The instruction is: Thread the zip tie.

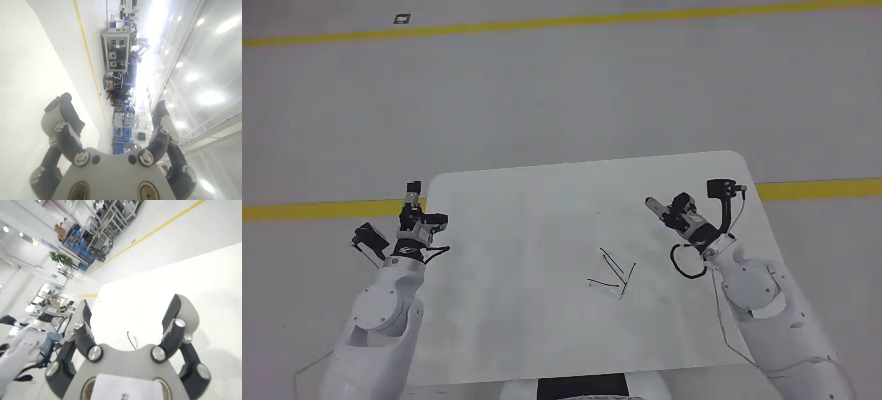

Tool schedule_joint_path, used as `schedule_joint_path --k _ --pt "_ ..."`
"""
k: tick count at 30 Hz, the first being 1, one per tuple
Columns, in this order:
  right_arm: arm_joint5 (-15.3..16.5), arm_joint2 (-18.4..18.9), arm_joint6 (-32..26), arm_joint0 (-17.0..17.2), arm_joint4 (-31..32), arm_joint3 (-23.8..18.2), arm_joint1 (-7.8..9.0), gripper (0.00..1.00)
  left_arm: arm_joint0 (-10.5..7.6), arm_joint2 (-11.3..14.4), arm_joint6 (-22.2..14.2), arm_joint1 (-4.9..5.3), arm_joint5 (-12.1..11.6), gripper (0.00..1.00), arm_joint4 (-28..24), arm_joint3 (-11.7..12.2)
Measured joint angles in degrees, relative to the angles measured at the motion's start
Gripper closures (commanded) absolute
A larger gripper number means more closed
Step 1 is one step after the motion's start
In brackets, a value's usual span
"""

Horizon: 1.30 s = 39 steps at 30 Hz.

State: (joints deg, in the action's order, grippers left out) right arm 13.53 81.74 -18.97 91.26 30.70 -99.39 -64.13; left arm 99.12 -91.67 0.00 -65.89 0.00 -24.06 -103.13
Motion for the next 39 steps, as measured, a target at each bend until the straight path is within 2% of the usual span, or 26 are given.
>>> schedule_joint_path --k 12,13,15,17,19,23,25,36,39 --pt "0.5 -0.3 0.2 -0.1 1.1 0.2 0.01 0.0 0.0 0.0 0.0 0.0 0.0 0.0 0.0 0.0" --pt "1.3 -0.5 -0.5 -0.4 1.9 -0.2 0.08 0.0 0.0 0.0 0.0 0.0 0.0 0.0 0.0 0.0" --pt "3.5 -0.8 -2.7 -1.6 4.7 -0.7 0.34 0.0 0.0 0.0 0.0 0.0 0.0 0.0 0.0 0.0" --pt "5.9 -2.0 -6.1 -3.1 10.9 -1.1 0.7 0.0 0.0 0.0 0.0 0.0 0.0 0.0 0.0 0.0" --pt "6.2 -4.0 -8.8 -4.6 16.1 -1.3 0.92 0.0 0.0 0.0 0.0 0.0 0.0 0.0 0.0 0.0" --pt "5.9 -9.4 -14.2 -7.0 22.0 -0.9 1.4 0.0 0.0 0.0 0.0 0.0 0.0 0.0 0.0 0.0" --pt "5.9 -10.7 -15.4 -7.3 22.6 -0.9 1.5 0.0 0.0 0.0 0.0 0.0 0.0 0.0 0.0 0.0" --pt "5.9 -10.3 -15.2 -7.3 22.5 -1.0 1.5 0.0 0.0 0.0 0.0 0.0 0.0 0.0 0.0 0.0" --pt "6.0 -13.5 -18.5 -8.4 24.7 -3.9 2.08 0.0 0.0 0.0 0.0 0.0 0.0 0.0 0.0 0.0"
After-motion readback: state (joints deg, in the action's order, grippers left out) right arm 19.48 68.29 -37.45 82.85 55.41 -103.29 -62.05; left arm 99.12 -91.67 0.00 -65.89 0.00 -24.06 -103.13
